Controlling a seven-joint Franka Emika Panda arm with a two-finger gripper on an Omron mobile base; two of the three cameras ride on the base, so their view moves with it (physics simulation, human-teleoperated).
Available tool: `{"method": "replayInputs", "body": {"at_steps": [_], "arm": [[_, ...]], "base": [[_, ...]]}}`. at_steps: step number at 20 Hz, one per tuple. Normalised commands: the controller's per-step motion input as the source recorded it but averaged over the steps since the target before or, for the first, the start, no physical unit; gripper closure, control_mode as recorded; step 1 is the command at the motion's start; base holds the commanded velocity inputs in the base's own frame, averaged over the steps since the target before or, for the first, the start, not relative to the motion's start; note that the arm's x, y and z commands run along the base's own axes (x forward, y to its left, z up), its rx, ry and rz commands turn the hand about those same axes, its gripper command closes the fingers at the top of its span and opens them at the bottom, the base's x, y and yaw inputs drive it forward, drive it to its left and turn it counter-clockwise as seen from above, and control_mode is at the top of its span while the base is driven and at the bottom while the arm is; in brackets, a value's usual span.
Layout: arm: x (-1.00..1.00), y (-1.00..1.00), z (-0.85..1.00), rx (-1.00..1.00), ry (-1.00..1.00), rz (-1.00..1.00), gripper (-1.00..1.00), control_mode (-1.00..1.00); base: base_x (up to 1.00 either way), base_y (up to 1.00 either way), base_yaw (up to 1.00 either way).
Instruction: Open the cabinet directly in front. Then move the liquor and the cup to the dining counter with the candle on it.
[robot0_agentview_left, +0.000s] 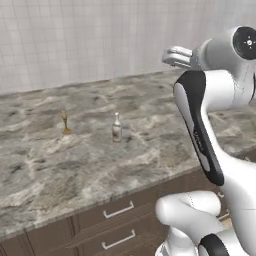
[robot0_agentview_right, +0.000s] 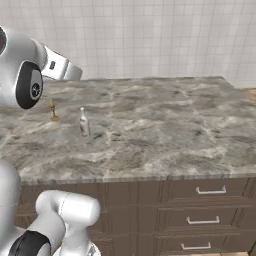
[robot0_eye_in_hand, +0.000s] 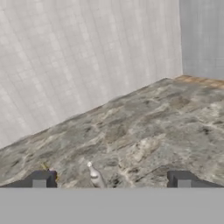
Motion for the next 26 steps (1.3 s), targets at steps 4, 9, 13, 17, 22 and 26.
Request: {"method": "replayInputs", "body": {"at_steps": [4,9,13,17,22,26], "arm": [[0.00,0.00,0.00,0.00,0.00,0.00,-1.00,1.00],[0.00,0.00,0.00,0.00,0.00,0.00,-1.00,1.00],[0.00,0.00,0.00,0.00,0.00,0.00,-1.00,1.00],[0.00,0.00,0.00,0.00,0.00,0.00,-1.00,1.00],[0.00,0.00,0.00,0.00,0.00,0.00,-1.00,1.00],[0.00,0.00,0.00,0.00,0.00,0.00,-1.00,1.00]], "base": [[-0.39,0.02,-0.95],[-0.04,0.02,-1.00],[0.00,0.00,-1.00],[0.00,0.00,-1.00],[0.00,0.00,-1.00],[0.00,0.00,-1.00]]}}
